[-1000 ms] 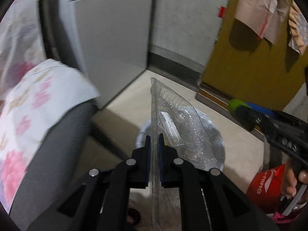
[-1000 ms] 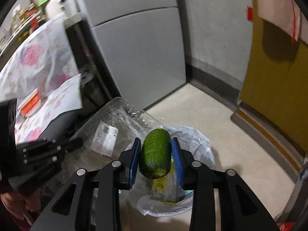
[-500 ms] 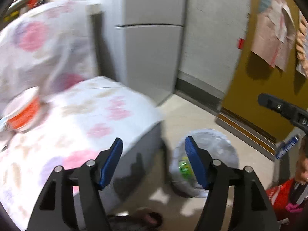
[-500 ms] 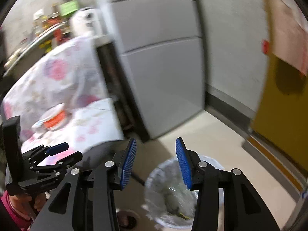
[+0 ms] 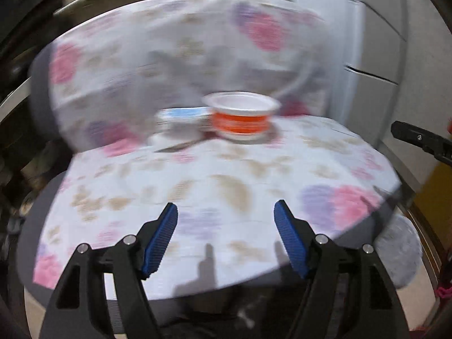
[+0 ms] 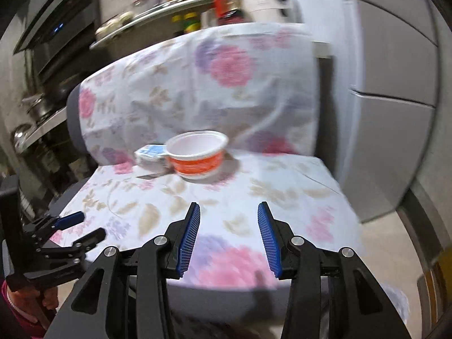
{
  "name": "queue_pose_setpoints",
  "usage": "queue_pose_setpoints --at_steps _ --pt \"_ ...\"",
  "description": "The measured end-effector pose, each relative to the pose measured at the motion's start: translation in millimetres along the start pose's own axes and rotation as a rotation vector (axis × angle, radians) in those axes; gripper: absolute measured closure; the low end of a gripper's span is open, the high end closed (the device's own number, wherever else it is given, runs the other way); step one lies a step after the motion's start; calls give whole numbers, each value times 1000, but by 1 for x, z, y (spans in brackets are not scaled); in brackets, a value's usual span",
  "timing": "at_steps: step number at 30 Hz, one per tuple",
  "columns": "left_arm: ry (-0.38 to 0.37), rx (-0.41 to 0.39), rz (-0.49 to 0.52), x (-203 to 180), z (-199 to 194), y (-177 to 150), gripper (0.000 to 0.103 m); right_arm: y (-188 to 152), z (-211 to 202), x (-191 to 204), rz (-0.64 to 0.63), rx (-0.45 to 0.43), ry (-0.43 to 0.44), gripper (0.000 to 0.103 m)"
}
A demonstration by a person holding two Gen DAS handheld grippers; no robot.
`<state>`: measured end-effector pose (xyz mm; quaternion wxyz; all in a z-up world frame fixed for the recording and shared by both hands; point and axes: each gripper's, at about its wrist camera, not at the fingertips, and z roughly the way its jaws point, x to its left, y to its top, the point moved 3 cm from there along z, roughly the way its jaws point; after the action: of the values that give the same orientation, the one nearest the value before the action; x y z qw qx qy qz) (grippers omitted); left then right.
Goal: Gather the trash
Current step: 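Return both tools to the chair and grasp the orange paper bowl rim with the right gripper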
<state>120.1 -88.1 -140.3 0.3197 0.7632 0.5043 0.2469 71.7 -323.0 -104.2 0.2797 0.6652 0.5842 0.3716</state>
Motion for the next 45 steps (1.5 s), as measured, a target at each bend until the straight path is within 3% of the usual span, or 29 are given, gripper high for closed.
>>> queue_pose_setpoints --at_steps 6,9,11,21,24,29,35,36,38,40,45 --pt "109 -8 -109 76 16 11 34 37 68 32 -61 37 8 60" --pt "134 -10 -151 104 33 27 34 55 104 33 -65 52 -16 70" --pt "137 -8 -162 117 47 39 34 67 133 29 -47 79 -20 70" --pt "13 14 -185 122 137 116 38 96 219 12 55 164 -14 61" --pt "-7 52 -181 114 170 125 46 93 235 7 91 200 13 60" --pt "-55 97 -205 111 202 129 60 93 243 2 111 201 10 60" --pt "-62 81 -199 102 201 132 80 88 254 -12 172 244 6 60" --pt "-54 75 -197 100 199 133 84 85 258 -13 191 265 26 62" --pt "-38 53 -193 95 189 133 90 81 259 -15 232 282 56 79" --pt "-37 41 -187 92 178 132 94 82 251 -17 239 260 27 95" --pt "-56 19 -183 84 135 120 98 93 204 -14 201 173 6 98"
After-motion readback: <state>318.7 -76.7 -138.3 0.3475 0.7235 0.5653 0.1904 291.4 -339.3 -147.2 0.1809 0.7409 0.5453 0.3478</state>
